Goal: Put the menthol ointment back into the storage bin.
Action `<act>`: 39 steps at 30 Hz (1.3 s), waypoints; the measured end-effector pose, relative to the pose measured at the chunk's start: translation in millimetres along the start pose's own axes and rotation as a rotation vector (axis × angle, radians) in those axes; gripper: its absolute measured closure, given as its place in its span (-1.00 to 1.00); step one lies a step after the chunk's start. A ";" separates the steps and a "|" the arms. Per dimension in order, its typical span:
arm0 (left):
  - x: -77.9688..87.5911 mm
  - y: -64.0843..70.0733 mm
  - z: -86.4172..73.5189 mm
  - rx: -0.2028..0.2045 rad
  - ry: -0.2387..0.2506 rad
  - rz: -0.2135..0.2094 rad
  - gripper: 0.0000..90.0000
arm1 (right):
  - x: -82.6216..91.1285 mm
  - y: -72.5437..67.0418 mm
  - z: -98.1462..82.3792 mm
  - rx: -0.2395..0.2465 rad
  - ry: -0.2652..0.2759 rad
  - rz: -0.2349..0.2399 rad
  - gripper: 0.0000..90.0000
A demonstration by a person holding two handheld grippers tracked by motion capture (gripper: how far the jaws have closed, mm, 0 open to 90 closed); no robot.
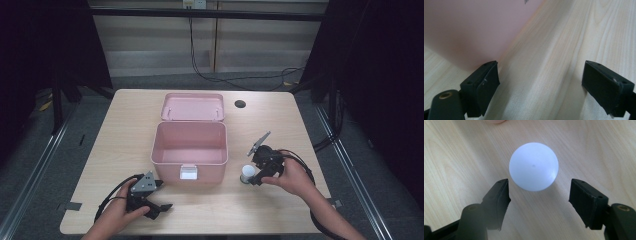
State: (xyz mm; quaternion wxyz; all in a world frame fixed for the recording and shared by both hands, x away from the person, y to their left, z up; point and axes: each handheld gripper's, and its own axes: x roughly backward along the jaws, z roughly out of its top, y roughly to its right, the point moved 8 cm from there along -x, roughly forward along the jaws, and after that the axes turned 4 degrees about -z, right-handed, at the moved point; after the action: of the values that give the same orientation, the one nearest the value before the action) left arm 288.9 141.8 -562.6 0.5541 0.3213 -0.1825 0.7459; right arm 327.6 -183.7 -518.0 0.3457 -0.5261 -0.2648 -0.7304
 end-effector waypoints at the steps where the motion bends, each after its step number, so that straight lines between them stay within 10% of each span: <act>1: -0.1 0.1 0.1 0.000 0.002 -0.002 -0.70 | 0.1 -1.3 1.1 -0.010 -0.007 0.009 -0.21; 39: -0.3 0.3 0.1 0.002 0.002 -0.002 -0.70 | 6.6 -4.8 23.3 0.014 -0.110 0.017 0.13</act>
State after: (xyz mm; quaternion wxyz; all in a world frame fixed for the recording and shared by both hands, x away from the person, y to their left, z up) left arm 288.6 141.4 -562.7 0.5547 0.3211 -0.1809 0.7460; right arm 336.1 -164.7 -504.7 0.3406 -0.5652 -0.2841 -0.6956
